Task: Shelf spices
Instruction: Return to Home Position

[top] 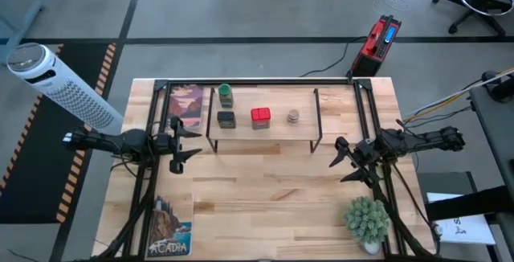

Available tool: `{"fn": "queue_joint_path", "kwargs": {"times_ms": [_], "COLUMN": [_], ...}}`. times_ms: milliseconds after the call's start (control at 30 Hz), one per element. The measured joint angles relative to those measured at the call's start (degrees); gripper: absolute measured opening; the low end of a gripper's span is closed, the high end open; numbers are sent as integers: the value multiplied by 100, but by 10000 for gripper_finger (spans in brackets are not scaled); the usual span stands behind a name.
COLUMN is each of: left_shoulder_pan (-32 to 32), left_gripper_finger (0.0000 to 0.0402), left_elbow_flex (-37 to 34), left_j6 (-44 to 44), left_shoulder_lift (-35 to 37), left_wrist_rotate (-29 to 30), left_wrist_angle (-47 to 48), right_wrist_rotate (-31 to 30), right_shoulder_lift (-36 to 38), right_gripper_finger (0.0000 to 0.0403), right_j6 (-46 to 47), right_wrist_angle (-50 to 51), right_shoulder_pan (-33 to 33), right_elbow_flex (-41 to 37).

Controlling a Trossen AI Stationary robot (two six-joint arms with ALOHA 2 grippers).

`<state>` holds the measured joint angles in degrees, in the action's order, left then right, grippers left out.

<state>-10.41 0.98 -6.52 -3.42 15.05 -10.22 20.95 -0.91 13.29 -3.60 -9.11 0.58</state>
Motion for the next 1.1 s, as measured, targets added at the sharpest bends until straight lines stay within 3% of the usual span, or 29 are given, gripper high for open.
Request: {"fn": "queue_joint_path", "kwargs": {"times_ms": [733,1100], "left_shoulder_pan": [0,0], "left_gripper_finger": [212,210], "left_elbow_flex": [21,26], "left_j6": [0,0], "left_shoulder_lift": [-1036,-1502], "left_wrist_rotate": [0,0], "left_wrist_angle": [-7,3], "right_wrist_rotate": [0,0], "right_shoulder_lift": [0,0], "right_gripper_finger": [299,295], "right_j6": [1,1], "right_wrist_angle": [0,-1], "right_shoulder_pan": [0,0], "right_elbow_flex": [0,0]}}
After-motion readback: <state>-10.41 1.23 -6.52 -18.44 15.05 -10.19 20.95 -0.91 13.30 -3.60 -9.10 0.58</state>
